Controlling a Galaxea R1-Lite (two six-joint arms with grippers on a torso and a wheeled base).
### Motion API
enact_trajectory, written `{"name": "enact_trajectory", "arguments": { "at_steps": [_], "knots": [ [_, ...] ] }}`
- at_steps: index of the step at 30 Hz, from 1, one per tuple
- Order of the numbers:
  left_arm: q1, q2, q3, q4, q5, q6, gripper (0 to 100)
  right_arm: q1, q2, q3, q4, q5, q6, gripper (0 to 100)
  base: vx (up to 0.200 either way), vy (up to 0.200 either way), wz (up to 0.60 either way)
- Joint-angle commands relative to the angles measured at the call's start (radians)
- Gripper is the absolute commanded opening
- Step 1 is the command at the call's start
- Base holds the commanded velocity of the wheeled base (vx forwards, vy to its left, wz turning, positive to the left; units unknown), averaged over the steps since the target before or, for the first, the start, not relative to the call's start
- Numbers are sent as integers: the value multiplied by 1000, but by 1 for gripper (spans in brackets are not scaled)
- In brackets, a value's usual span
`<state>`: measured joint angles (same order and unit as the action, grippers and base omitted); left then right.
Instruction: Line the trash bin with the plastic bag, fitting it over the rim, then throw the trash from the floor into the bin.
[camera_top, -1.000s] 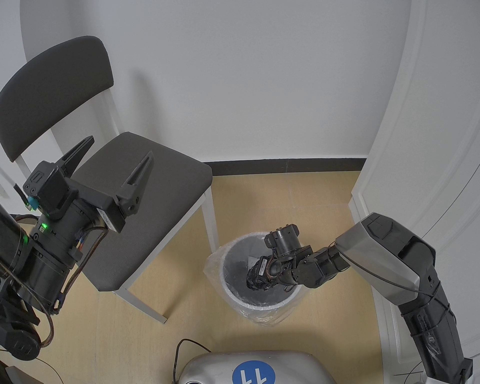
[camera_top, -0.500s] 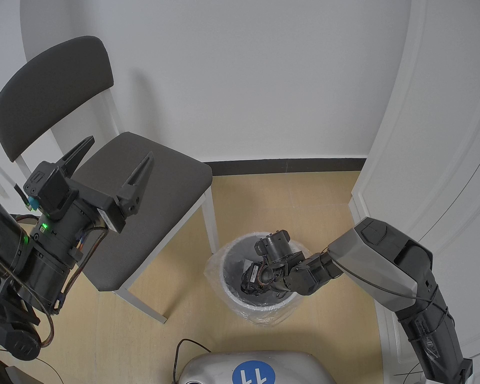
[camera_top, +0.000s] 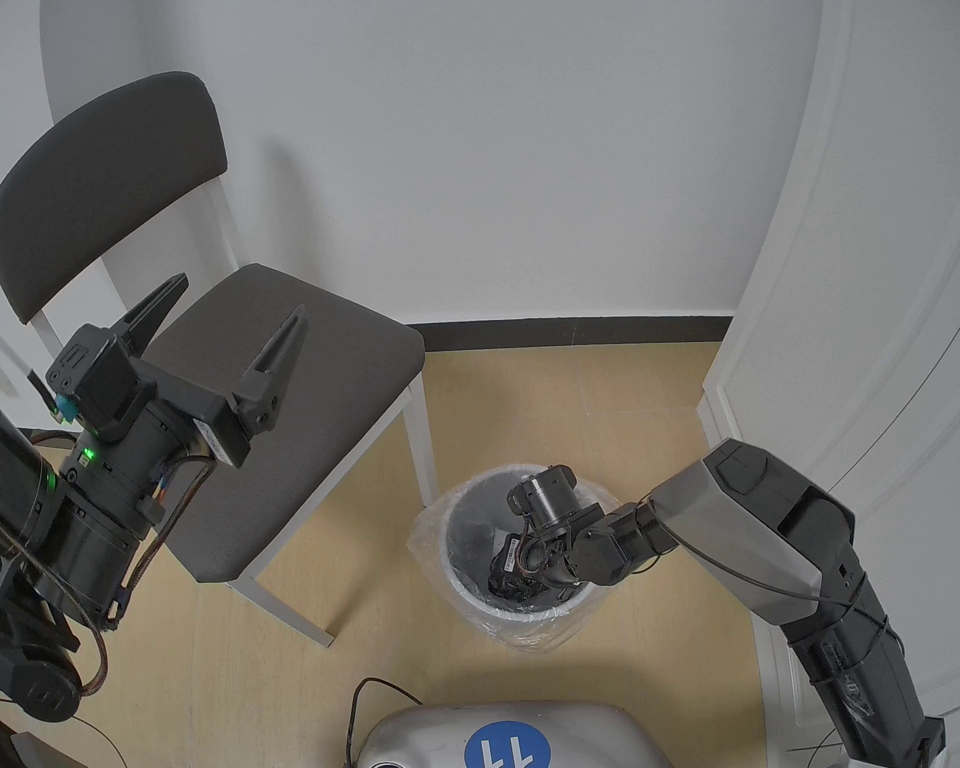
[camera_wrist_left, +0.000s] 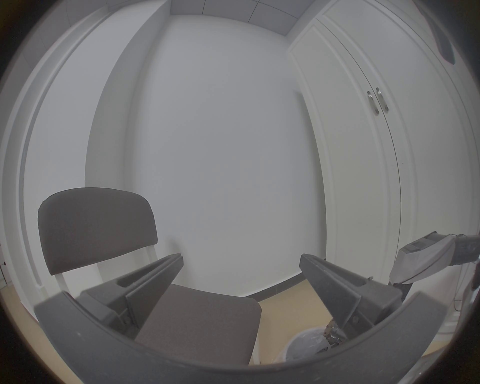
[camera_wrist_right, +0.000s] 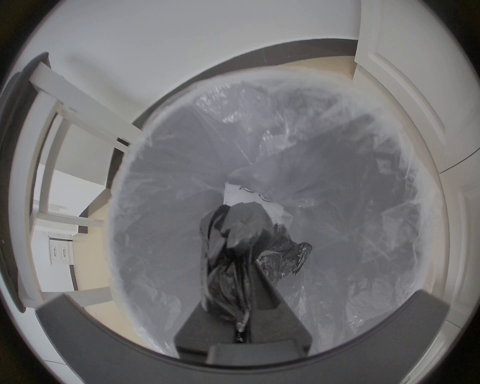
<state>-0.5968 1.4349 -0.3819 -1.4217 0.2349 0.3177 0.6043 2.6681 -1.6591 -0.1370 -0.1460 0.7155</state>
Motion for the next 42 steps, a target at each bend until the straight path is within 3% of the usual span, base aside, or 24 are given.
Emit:
{"name": "enact_trajectory", "arguments": {
  "at_steps": [1, 6, 7, 17, 27, 32, 36, 40, 42],
  "knots": [
    [0, 1, 0, 0, 0, 1, 100, 0, 19, -57, 45, -1, 5, 0, 0, 0, 0],
    [0, 4, 1, 0, 0, 1, 100, 0, 19, -57, 43, -3, 16, 0, 0, 0, 0],
    [0, 4, 1, 0, 0, 1, 100, 0, 19, -57, 43, -3, 21, 100, 0, 0, 0],
    [0, 2, 3, 0, 0, 1, 100, 2, -5, -33, 51, -4, 9, 100, 0, 0, 0],
    [-3, 4, 8, -2, 0, 1, 100, 9, -197, 128, 28, 8, -10, 100, 0, 0, 0],
    [-8, 6, 9, -2, 0, 3, 100, 17, -321, 219, 43, 8, -88, 100, 0, 0, 0],
    [-8, 29, 17, -2, -2, 3, 100, 23, -470, 389, 30, -6, -278, 100, 0, 0, 0],
    [-5, 39, 20, 1, 0, 3, 100, 23, -560, 475, 17, -32, -357, 100, 0, 0, 0],
    [22, 53, 15, 15, -9, 4, 100, 8, -629, 553, -38, -93, -459, 100, 0, 0, 0]
  ]
}}
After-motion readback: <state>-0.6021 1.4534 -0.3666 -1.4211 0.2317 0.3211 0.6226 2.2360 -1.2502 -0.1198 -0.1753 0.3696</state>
